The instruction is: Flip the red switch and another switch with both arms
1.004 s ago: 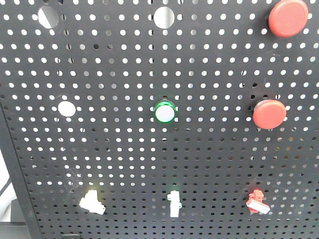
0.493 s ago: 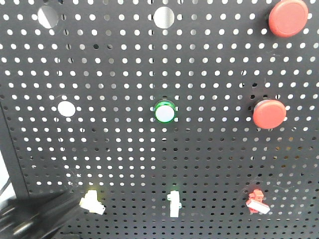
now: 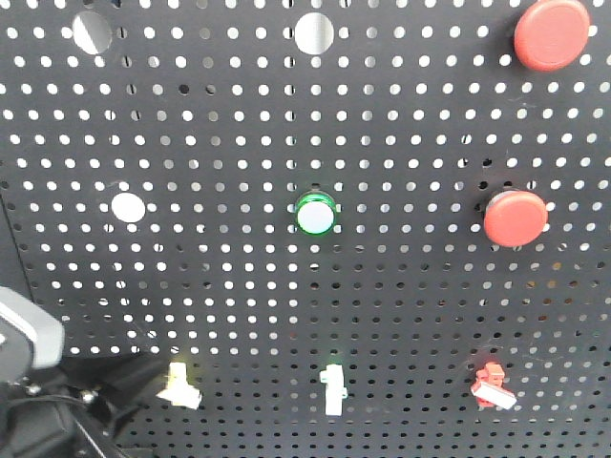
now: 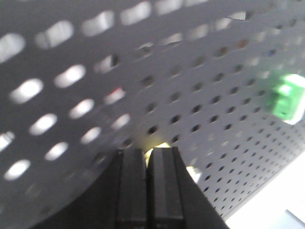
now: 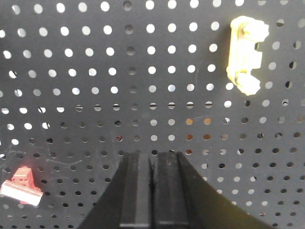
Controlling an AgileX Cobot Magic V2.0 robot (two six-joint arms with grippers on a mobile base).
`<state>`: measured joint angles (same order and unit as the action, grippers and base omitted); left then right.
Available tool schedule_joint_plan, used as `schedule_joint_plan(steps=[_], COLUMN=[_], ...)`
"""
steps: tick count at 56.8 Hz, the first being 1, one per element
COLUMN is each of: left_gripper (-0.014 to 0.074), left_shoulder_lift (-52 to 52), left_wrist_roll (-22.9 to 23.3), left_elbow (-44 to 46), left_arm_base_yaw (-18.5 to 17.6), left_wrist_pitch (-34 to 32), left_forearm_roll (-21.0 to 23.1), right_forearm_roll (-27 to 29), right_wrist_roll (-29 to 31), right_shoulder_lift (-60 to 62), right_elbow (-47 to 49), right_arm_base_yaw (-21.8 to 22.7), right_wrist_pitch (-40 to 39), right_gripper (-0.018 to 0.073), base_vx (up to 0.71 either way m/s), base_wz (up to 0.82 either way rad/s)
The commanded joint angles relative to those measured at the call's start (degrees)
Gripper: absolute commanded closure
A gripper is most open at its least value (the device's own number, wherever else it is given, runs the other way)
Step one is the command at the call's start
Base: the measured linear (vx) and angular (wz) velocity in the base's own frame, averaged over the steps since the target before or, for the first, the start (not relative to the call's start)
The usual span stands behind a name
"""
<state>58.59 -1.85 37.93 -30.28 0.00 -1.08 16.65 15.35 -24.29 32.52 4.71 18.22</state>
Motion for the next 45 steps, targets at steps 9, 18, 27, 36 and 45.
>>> schedule_joint_plan(steps=[9,18,27,36,45], left_gripper=[0.0594,0.0594,0.0594,0.0594,0.0594], left_shoulder_lift=[1.6,1.8,-0.2,-4.7,-12.9], left_wrist_roll=[0.6,1.0,4.2,5.5,5.5], left_elbow=[1.9,-1.3,-6.2,-10.9,-15.3], left_arm_base_yaw=[1.0,0.9,0.9,0.9,0.9], left_wrist_pitch=[2.5,1.8,-0.7,-1.2,0.0], left_forearm_roll=[0.4,1.1,1.1,1.1,1.1], right_forearm_roll=[0.4,0.4,0.8,3.0,11.0], right_wrist_roll=[0.6,0.6,0.6,1.2,9.7], right_shoulder_lift=[-0.8,-0.8,-0.8,-0.8,-0.9], right_elbow=[2.1,2.1,2.1,2.1,2.1], right_arm_base_yaw=[0.0,0.0,0.0,0.0,0.0], right_wrist_pitch=[-4.1,-3.9,-1.6,0.7,0.8], right_gripper=[0.0565,0.0565,0.0565,0.0565,0.0565], base_vx=[0.00,0.00,0.00,0.00,0.00], base_wz=[0.00,0.00,0.00,0.00,0.00])
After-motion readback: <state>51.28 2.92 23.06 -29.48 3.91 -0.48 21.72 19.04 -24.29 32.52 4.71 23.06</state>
